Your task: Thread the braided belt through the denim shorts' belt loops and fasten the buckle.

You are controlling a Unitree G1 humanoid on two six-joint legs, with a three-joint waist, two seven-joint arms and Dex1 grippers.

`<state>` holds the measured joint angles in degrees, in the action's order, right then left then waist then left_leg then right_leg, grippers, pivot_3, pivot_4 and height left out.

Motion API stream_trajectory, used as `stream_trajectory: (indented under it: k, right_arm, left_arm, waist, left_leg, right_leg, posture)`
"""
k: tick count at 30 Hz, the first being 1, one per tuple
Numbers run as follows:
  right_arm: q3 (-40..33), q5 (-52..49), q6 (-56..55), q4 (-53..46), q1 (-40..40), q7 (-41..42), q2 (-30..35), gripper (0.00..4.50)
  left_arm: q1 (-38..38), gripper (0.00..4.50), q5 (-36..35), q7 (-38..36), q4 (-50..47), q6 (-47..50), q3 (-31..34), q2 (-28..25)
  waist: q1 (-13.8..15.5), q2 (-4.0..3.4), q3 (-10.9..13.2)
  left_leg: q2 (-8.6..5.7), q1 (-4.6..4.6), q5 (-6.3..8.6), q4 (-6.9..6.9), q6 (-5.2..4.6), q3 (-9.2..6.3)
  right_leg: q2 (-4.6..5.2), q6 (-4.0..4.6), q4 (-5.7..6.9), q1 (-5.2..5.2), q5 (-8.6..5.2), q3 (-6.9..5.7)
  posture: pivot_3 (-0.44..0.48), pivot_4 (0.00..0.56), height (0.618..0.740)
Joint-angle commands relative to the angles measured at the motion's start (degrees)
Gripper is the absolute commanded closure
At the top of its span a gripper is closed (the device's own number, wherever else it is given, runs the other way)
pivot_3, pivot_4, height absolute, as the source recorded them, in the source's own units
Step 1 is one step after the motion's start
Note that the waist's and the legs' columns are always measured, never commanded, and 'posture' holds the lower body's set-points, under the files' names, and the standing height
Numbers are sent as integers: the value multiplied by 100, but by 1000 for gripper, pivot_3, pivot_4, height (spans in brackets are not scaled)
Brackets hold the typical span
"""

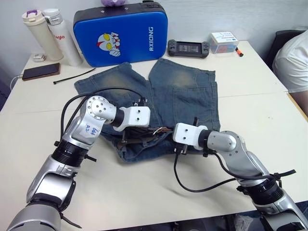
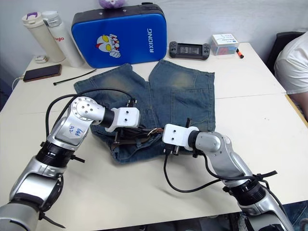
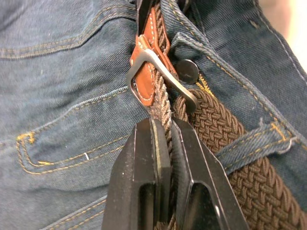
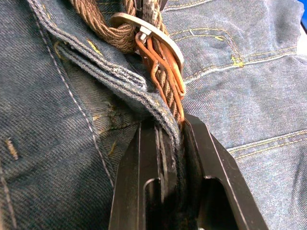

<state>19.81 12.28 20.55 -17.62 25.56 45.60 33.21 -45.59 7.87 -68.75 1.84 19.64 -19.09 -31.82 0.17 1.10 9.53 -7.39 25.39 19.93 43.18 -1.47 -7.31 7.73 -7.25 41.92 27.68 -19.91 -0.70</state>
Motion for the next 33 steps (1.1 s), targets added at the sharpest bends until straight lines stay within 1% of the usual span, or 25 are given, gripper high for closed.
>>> stream_trajectory:
  k: [1, 5, 10, 13, 14, 18, 23, 26, 28, 30, 31, 32, 33]
  right_arm:
    - [-46, -55, -31, -283, 126, -24, -120, 4426]
    - [-40, -78, 25, -343, 136, 7, -146, 4426]
    - [-51, -90, 84, -414, 136, 55, -177, 4426]
    - [-61, -127, 91, -444, 128, 96, -210, 4426]
    - [-48, -148, 81, -451, 128, 124, -224, 4426]
    - [-12, -148, 79, -456, 131, 161, -263, 4426]
    - [-14, -141, 89, -436, 151, 182, -276, 4426]
    - [-7, -127, 87, -421, 138, 192, -277, 4426]
    - [-8, -109, 88, -418, 130, 201, -294, 4426]
    - [-8, -90, 96, -407, 132, 214, -310, 4500]
    - [-10, -85, 97, -401, 134, 217, -312, 4500]
    - [-15, -80, 99, -398, 131, 226, -306, 4500]
    - [-23, -76, 96, -396, 124, 234, -301, 4500]
  left_arm:
    - [-75, 4500, -211, -26, -424, 43, -361, 447]
    - [-193, 4500, -90, 50, -249, 2, -465, 681]
    - [-245, 4500, 131, 126, -89, -149, -617, 847]
    - [-272, 4500, 394, 278, 59, -598, -747, 866]
    - [-314, 4500, 395, 369, 125, -624, -727, 983]
    - [-447, 4500, 297, 516, 243, -410, -625, 1379]
    - [-482, 4500, 479, 653, 479, -485, -664, 1502]
    - [-587, 4500, 477, 832, 653, -278, -538, 1708]
    - [-627, 4500, 397, 799, 653, -117, -457, 1780]
    - [-655, 3614, 198, 623, 580, 203, -300, 1798]
    - [-652, 3349, 147, 495, 512, 350, -262, 1739]
    - [-641, 2774, 147, 378, 442, 432, -247, 1632]
    - [-632, 2519, 167, 285, 379, 481, -238, 1520]
  waist:
    - [1, 0, -1]
    - [17, 0, -2]
    - [63, 0, -3]
    - [84, 0, -3]
    - [85, 1, -3]
    - [103, 1, -3]
    - [113, 1, -3]
    - [126, 1, -3]
    - [126, 1, -3]
    - [117, 1, -3]
    - [109, 1, -3]
    - [102, 1, -3]
    - [98, 1, -3]
  left_leg:
    - [0, 0, 0, 0, 0, 0]
    - [-1, -1, 0, 1, 0, 0]
    - [-2, -1, 0, 4, 0, 2]
    - [-2, -2, 0, 5, 0, 3]
    - [-2, -2, 0, 6, 0, 4]
    - [-2, -2, 0, 7, 0, 6]
    - [-4, -1, 0, 9, 0, 6]
    - [-6, -1, 0, 9, 0, 5]
    - [-8, 0, 0, 9, 0, 5]
    - [-8, 0, 0, 9, 0, 5]
    - [-8, 0, 0, 9, 0, 5]
    - [-7, -1, 0, 9, 0, 5]
    - [-6, -1, 0, 9, 0, 5]
  right_leg:
    - [0, 0, 0, -1, 0, 0]
    - [1, 0, 0, -1, 0, 0]
    - [3, 0, 0, -3, 0, 1]
    - [3, 0, 0, -3, 0, 1]
    - [3, 0, -1, -3, 0, 2]
    - [2, 0, 1, -2, 0, 2]
    - [4, 0, -1, -2, 0, 2]
    - [4, 0, 0, -3, 0, 0]
    - [7, 0, 1, -3, 0, 1]
    - [7, 0, 1, -3, 0, 1]
    - [7, 0, 2, -2, 0, 2]
    - [6, 0, 3, -2, 0, 2]
    - [6, 0, 4, -2, 0, 2]
  posture:
    - [0, 150, 664]
    - [0, 150, 664]
    - [0, 150, 664]
    - [0, 150, 664]
    - [0, 150, 664]
    - [0, 150, 664]
    - [0, 150, 664]
    - [0, 150, 664]
    - [0, 150, 664]
    - [0, 150, 664]
    - [0, 150, 664]
    - [0, 150, 664]
    - [0, 150, 664]
